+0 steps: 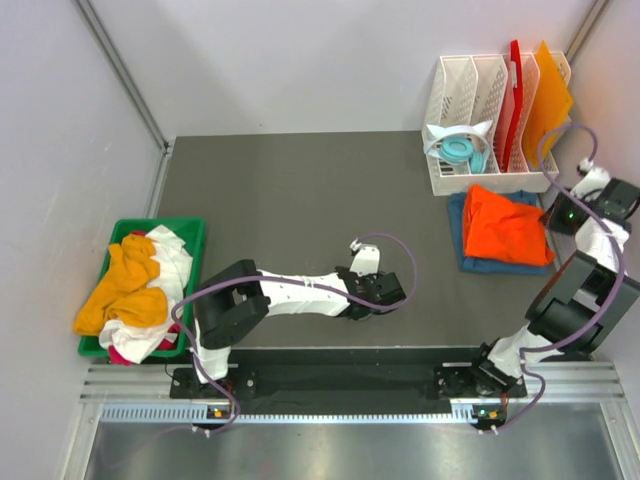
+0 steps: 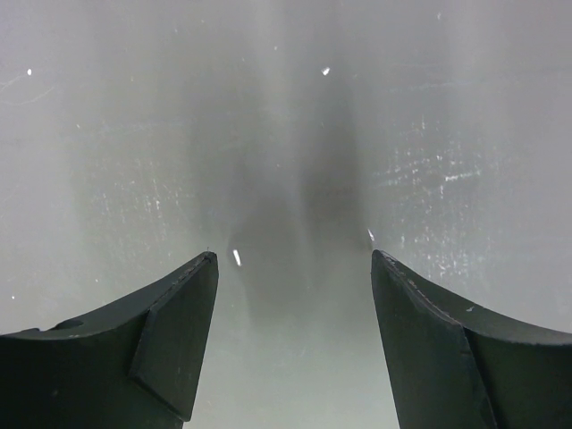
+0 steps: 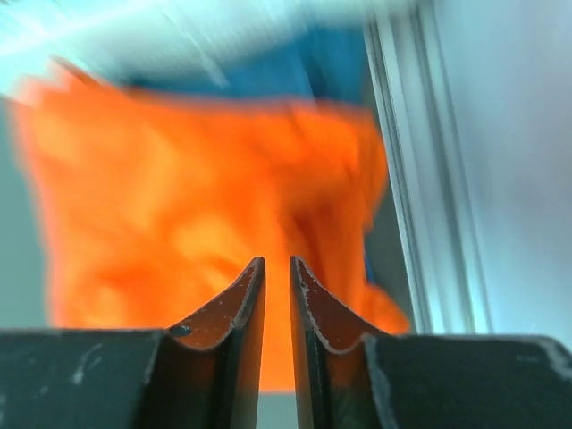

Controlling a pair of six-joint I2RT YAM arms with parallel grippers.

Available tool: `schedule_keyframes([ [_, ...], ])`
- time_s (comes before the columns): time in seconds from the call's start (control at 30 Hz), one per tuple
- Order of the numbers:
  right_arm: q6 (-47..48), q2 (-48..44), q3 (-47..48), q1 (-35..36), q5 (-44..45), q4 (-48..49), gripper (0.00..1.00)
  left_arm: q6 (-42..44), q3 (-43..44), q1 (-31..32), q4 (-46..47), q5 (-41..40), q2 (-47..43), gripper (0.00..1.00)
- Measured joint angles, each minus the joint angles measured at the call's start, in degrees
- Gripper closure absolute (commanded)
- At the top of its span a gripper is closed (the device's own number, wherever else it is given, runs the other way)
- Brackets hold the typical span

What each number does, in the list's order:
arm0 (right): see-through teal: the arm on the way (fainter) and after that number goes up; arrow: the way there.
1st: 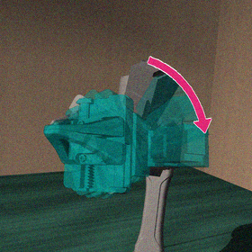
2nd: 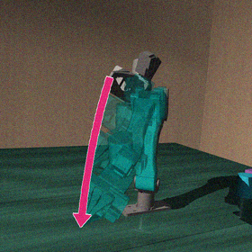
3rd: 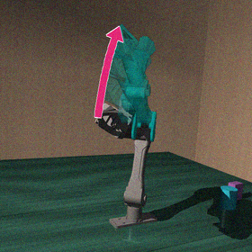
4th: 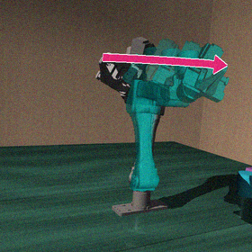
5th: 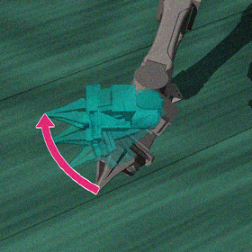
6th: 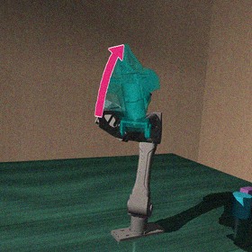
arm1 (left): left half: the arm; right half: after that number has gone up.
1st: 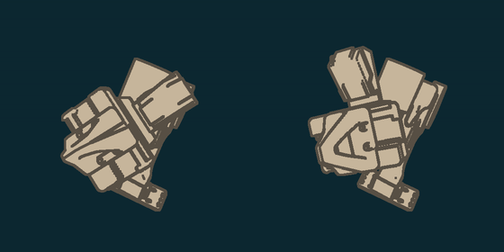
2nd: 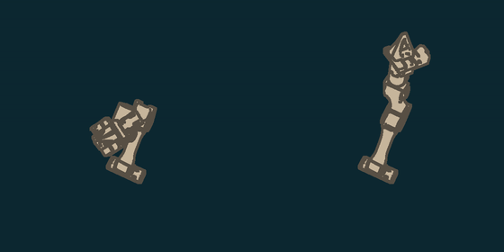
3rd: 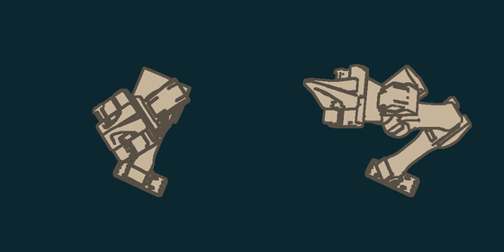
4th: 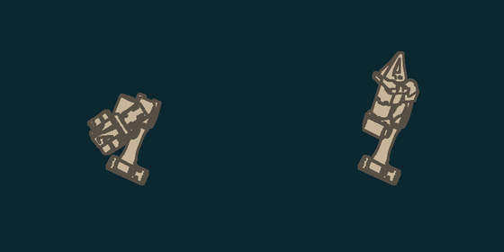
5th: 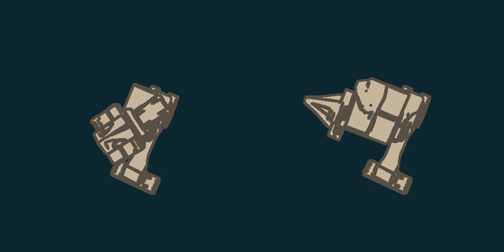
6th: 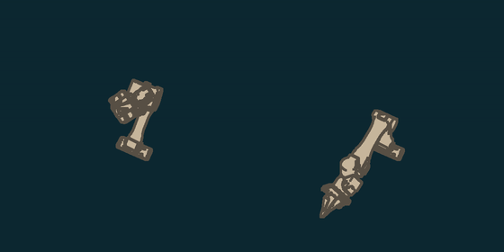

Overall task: Fold and stack the t-shirts
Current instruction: Smooth out wrinkles on the folded tshirt

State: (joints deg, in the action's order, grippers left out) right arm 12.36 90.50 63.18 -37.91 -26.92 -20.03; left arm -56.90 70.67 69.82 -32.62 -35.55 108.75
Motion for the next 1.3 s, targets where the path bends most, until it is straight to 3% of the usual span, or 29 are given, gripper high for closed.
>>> schedule_keyframes([
  [0.3,-1.0,0.4,15.2,9.7,-7.9,-2.7,0.89,-1.2,0.5,0.9,0.0,-0.2,0.0,0.26],
  [0.6,-0.9,9.9,14.3,14.1,-6.7,-7.5,0.91,-5.7,-2.2,1.7,0.0,-1.4,-0.3,0.26],
  [0.93,-1.6,14.3,16.5,15.8,-5.4,-5.3,0.91,-9.0,-3.3,2.1,-0.1,-2.0,-0.9,0.26],
  [1.3,-0.1,19.5,16.3,25.2,-4.9,-6.7,0.91,-9.0,-3.3,2.2,-0.5,-2.4,-0.9,0.26],
])
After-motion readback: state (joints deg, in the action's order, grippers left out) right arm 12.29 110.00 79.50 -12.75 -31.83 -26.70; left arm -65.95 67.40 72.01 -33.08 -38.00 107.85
